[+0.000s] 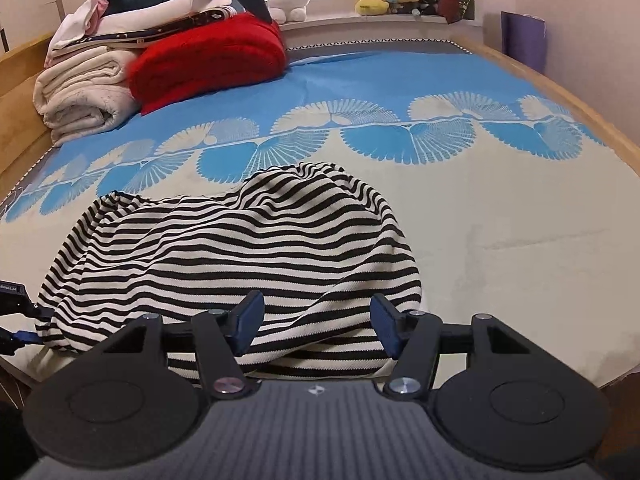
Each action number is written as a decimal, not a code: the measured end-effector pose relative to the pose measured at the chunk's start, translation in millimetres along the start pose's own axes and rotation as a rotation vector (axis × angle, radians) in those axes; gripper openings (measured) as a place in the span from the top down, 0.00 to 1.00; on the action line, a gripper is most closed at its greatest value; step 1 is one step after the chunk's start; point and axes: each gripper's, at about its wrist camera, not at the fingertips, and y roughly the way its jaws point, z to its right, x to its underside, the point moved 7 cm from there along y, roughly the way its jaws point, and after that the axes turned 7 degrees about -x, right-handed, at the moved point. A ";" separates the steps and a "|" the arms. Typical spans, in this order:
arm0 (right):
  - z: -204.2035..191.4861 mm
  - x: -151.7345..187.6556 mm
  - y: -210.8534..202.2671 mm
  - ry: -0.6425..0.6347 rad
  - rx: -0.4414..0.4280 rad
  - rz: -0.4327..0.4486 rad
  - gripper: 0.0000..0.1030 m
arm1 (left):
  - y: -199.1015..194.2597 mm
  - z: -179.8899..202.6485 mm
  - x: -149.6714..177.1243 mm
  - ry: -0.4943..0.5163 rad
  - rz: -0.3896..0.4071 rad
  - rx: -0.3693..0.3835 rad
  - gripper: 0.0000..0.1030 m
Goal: Fold small clothes
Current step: 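Grasp the striped edge of the bundle with the left gripper and lift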
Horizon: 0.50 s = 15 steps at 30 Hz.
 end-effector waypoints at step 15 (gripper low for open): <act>8.3 0.3 2.6 0.019 0.018 -0.007 0.41 | 6.2 18.2 2.4 0.064 0.051 -0.013 0.81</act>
